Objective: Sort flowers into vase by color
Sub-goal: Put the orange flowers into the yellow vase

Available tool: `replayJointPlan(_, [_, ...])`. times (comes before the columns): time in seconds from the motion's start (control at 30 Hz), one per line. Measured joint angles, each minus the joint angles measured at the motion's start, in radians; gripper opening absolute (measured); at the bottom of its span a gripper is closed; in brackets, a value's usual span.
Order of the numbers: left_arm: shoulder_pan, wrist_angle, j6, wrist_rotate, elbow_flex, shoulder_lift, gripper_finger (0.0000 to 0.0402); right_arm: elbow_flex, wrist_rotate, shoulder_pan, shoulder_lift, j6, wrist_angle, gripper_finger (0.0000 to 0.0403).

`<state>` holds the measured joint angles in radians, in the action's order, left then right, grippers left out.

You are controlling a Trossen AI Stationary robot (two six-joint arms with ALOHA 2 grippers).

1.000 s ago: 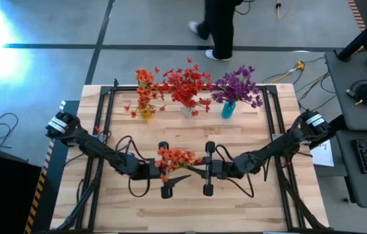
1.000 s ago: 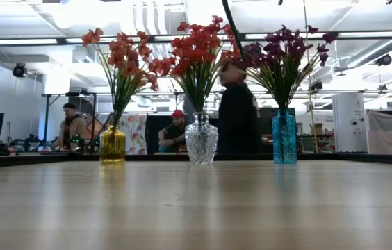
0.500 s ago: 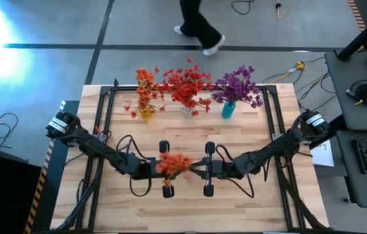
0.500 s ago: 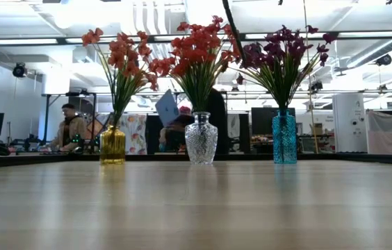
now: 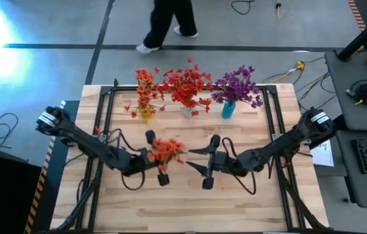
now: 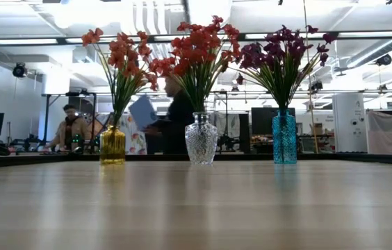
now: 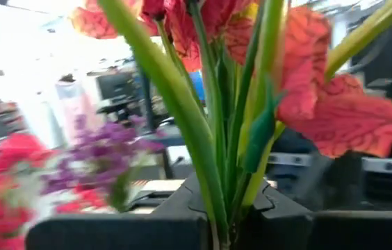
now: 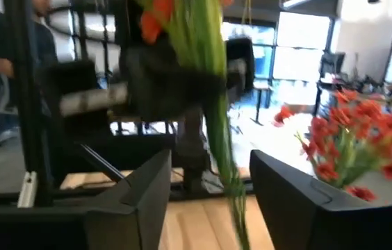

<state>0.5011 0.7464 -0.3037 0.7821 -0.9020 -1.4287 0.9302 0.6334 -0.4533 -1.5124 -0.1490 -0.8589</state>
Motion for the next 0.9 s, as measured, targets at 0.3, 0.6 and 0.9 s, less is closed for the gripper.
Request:
replayJointPlan(0.3, [-0.002,-0.298,-0.011,0.167,0.0,0.338,0.0002,0.0,0.024,0.003,0.037,0.062,0.124,0.0213])
replayJointPlan(0.6, [-0.031,-0.311,-0.271,0.322,-0.025,0.664,0.0001,0.0,0.022,0.021,0.023,0.104,0.126,0.021])
replayJointPlan(0.9, [-0.243,-0.444,-0.272,0.298,-0.014,0.806,0.0001,0.0,0.02,0.054,0.023,0.112,0.126,0.021])
